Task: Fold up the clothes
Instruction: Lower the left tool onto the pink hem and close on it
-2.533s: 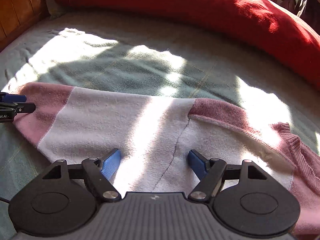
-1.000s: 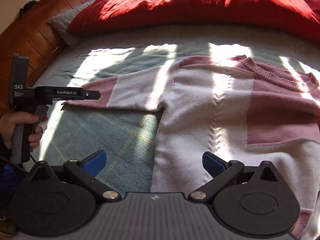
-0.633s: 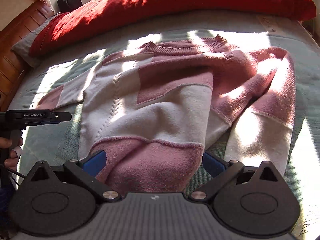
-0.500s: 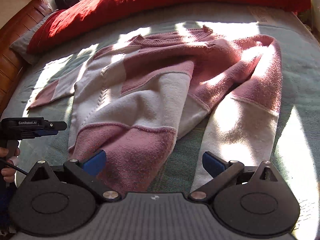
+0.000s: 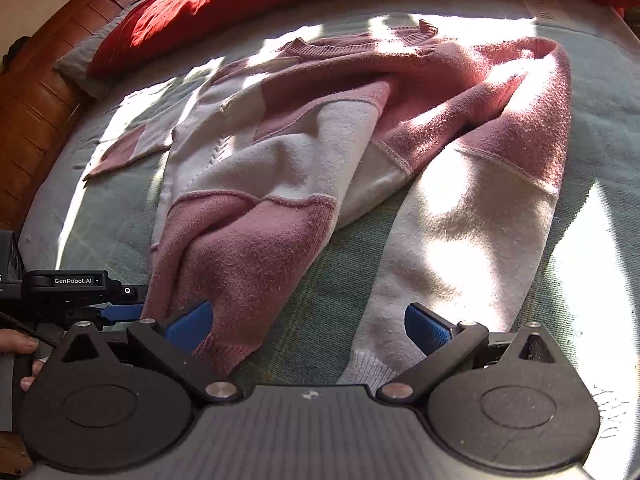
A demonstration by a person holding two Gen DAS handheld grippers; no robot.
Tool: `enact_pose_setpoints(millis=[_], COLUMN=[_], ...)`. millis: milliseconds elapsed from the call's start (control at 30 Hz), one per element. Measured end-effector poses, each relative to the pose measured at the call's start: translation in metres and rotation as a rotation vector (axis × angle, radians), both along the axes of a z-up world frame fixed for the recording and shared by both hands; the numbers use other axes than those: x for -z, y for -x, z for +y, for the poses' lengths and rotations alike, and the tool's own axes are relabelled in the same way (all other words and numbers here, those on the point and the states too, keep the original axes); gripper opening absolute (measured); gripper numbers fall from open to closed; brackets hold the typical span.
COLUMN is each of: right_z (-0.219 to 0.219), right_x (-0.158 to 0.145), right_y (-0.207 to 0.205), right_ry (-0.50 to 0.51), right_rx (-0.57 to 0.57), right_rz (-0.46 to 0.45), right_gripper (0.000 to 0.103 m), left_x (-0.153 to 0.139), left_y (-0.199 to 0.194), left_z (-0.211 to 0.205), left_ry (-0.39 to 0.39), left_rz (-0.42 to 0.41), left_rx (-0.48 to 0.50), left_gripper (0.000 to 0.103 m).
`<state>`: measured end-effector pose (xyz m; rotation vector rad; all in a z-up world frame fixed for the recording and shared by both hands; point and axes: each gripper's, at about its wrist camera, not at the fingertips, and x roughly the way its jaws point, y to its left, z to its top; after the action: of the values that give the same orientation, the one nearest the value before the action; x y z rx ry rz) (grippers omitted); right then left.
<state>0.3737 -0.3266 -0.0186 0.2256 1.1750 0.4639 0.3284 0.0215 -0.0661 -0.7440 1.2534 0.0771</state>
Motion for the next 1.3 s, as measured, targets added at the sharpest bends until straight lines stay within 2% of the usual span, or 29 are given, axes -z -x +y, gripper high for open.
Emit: enact_pose_setpoints(millis=[33,100,200,267,333,367,433,533,600,700,900,1033,1067,1100,1167,1233,1267,1300], right_z=[0.001,0.004,0.01,0.014,0.019,0.022,0.027,0.035,0.041,0.049,0.06,0.065,0.067,0.068,0.07,0.072,0.072,0.071], right_x=[0.001,0.003,0.004,0.005,0.006,0.006,0.006,0.009,0.009,0.005,0.002,0.004,0.005,0.006,0.007,0.008,0.008,0.01], right_y=[0.001,0.004,0.007,0.009,0.009,0.01,0.01,0.012,0.012,0.012,0.012,0.012,0.012,0.012,0.013,0.014,0.014,0.014], right_ry=[0.0,0.001,0.004,0.008,0.01,0.012,0.012,0.022,0.034,0.038,0.048,0.033,0.026,0.019,0.014,0.012,0.019,0.02], right_rx=[0.007,0.017,0.024,0.026,0.024,0.025,0.023,0.018,0.017,0.009,0.005,0.02,0.023,0.026,0.033,0.038,0.04,0.046], right_rz=[0.004,0.01,0.015,0.017,0.019,0.019,0.021,0.023,0.028,0.02,0.018,0.03,0.036,0.042,0.049,0.053,0.057,0.061], right_gripper=[0.103,0.103,0.103,0.103,0.103,0.103,0.103,0.103,0.103,0.103,0.103,0.103,0.103,0.103,0.103,0.103,0.103,0.103], left_x=[-0.001,-0.007,-0.016,-0.006,0.008,0.013,0.02,0.02,0.009,-0.013,-0.056,-0.062,-0.057,-0.05,-0.039,-0.034,-0.032,-0.031], left_y=[-0.003,-0.01,-0.017,-0.015,-0.007,-0.002,0.008,0.003,-0.004,-0.006,-0.01,-0.03,-0.033,-0.036,-0.041,-0.04,-0.038,-0.036], left_z=[0.0,0.001,0.003,0.009,0.017,0.021,0.027,0.019,0.011,0.014,0.064,0.097,0.106,0.116,0.128,0.13,0.128,0.125], left_ry=[0.0,0.0,0.041,0.068,0.105,0.133,0.186,0.177,0.126,0.08,-0.04,-0.181,-0.191,-0.191,-0.141,-0.108,-0.075,-0.051], left_rz=[-0.004,-0.031,-0.104,-0.068,-0.019,-0.014,-0.019,-0.025,-0.062,-0.123,-0.201,-0.204,-0.186,-0.164,-0.132,-0.136,-0.142,-0.146], left_rx=[0.016,0.058,0.12,0.115,0.086,0.064,0.022,0.065,0.132,0.142,0.08,0.078,0.063,0.042,0.007,-0.006,0.014,0.027], left_gripper=[0.053,0.019,0.018,0.019,0.025,0.028,0.029,0.02,0.004,0.004,0.004,0.001,0.001,0.001,0.002,0.003,0.007,0.018])
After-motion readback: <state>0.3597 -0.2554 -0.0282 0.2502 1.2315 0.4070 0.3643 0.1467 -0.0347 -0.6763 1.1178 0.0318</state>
